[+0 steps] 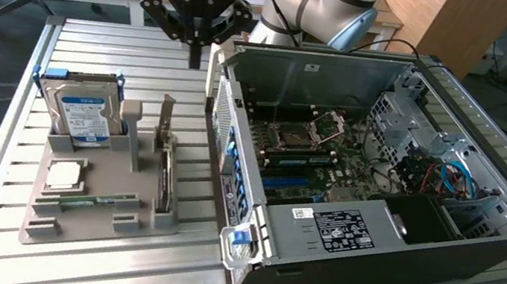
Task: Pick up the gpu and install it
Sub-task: 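Reach for the gpu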
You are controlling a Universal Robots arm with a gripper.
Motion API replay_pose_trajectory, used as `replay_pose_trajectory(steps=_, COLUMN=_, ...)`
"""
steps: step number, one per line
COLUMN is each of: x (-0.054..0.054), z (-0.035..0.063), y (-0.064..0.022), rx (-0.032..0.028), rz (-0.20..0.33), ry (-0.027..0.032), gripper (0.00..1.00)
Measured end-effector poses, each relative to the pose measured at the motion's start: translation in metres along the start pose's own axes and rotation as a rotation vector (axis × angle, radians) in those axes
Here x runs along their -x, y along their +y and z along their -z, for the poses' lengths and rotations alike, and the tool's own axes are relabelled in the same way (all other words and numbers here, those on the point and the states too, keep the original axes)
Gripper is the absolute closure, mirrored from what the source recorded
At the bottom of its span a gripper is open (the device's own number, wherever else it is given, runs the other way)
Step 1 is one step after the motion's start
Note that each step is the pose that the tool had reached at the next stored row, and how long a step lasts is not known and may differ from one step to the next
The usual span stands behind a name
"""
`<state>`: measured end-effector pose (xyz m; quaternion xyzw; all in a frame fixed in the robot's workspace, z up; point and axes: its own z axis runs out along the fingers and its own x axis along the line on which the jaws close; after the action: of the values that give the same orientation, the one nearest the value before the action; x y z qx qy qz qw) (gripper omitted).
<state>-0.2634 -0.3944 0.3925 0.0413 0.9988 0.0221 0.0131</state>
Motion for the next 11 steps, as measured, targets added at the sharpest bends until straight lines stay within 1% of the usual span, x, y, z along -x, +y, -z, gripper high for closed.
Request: replay_pose_trajectory(steps=11, x=-0.024, z=0.0002, y=-0.0011, rx=-0.0001, rz=-0.003, ry=-0.0001, gripper=0.89)
